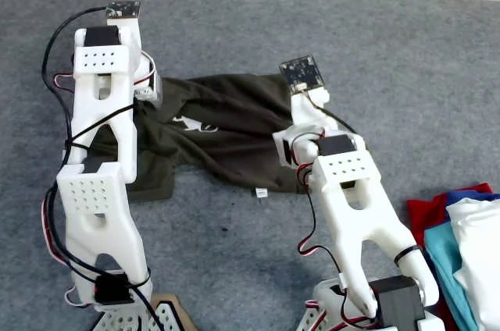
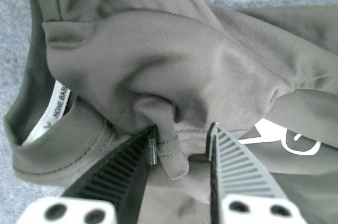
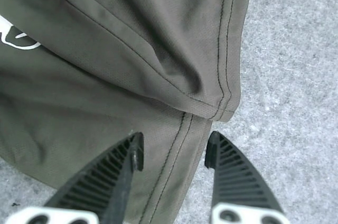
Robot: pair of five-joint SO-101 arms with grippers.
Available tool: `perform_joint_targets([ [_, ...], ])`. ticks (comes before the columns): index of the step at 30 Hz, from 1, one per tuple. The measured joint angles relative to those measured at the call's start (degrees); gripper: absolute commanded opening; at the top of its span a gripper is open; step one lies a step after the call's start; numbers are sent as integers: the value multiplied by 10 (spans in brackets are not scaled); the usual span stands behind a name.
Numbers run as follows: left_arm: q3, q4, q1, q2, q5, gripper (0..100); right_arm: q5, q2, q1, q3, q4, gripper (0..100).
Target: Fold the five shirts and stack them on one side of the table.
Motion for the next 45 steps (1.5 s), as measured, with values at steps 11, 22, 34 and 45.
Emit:
perform_joint_targets([
  [11, 0, 0, 0, 0, 0, 6, 0, 0, 0, 0, 0, 198],
  [22, -9, -6, 0, 1, 1, 6, 0, 0, 0, 0, 0, 198],
  [34, -96, 11, 21, 1, 0, 18, 0, 0, -2, 0, 0, 198],
  [45, -96, 40, 25, 1, 0, 120, 0, 0, -4, 0, 0, 198],
])
